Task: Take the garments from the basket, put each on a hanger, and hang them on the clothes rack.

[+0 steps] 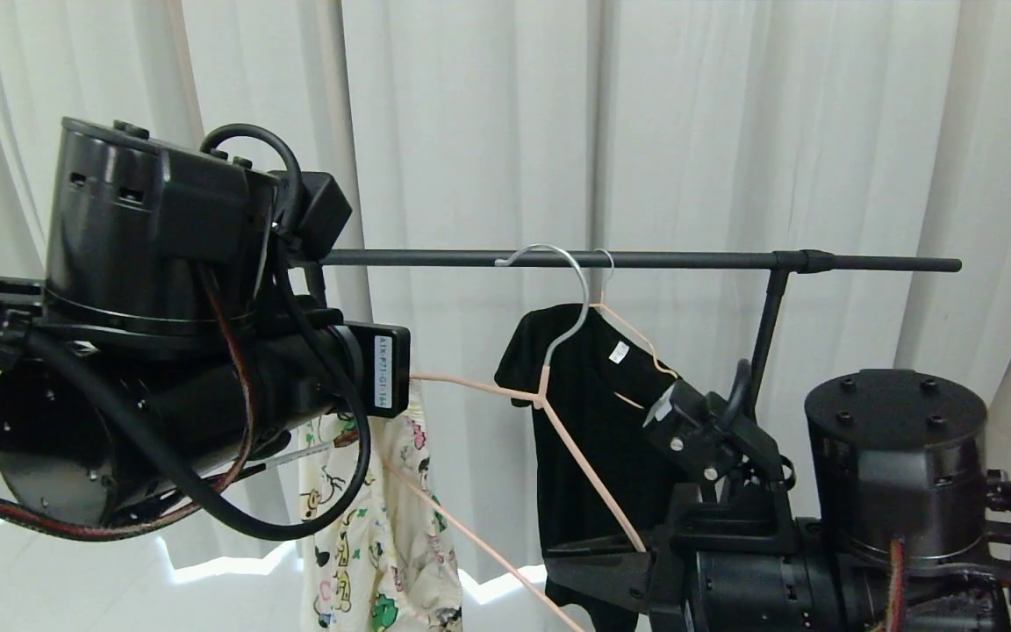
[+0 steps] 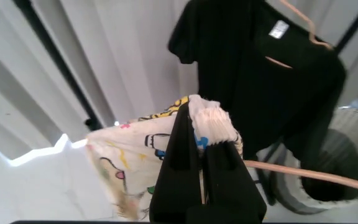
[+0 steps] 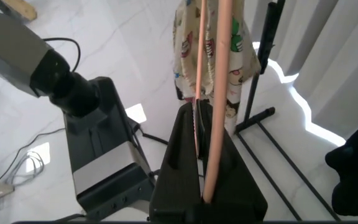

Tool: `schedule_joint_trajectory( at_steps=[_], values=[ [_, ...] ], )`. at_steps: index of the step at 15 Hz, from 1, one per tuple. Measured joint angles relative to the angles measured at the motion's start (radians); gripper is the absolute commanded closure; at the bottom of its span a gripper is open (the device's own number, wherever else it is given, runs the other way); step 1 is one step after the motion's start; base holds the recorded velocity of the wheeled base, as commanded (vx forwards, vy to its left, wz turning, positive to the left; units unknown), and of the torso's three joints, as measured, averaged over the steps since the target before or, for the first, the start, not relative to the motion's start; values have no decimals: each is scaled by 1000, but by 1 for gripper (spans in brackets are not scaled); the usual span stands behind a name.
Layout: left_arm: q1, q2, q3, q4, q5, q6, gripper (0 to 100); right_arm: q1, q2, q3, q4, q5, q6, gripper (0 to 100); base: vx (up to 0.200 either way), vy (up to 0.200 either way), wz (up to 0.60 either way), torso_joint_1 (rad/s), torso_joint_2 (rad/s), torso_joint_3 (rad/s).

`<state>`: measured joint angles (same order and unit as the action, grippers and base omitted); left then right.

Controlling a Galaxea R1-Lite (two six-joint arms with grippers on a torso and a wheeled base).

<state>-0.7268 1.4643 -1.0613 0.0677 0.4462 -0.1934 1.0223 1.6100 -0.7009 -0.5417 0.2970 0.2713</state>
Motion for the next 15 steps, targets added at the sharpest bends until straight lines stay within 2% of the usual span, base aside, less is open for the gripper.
schedule_joint_trajectory(
  at_steps=[2,5,8,13,14,15],
  values=[
    [-68,-3,-9,0,0,-45,100,4,33,-25,0,-23,0,100,0,0,0,0,0,0],
    [-154,-5,-21,0,-1,-74,100,19,63,-50,0,-30,1,100,0,0,0,0,0,0],
    [-194,-7,-38,0,-1,-75,100,25,76,-56,-1,-38,7,100,0,0,0,0,0,0],
    [-209,-19,-41,-2,-2,-78,100,27,79,-55,-25,-89,10,100,0,0,0,0,0,0],
    [-210,-21,-41,-3,-1,-77,0,27,79,-54,-35,-99,9,100,0,0,0,0,0,0],
    [-210,-21,-41,-4,0,-77,0,27,78,-54,-38,-109,9,100,0,0,0,0,0,0]
  ],
)
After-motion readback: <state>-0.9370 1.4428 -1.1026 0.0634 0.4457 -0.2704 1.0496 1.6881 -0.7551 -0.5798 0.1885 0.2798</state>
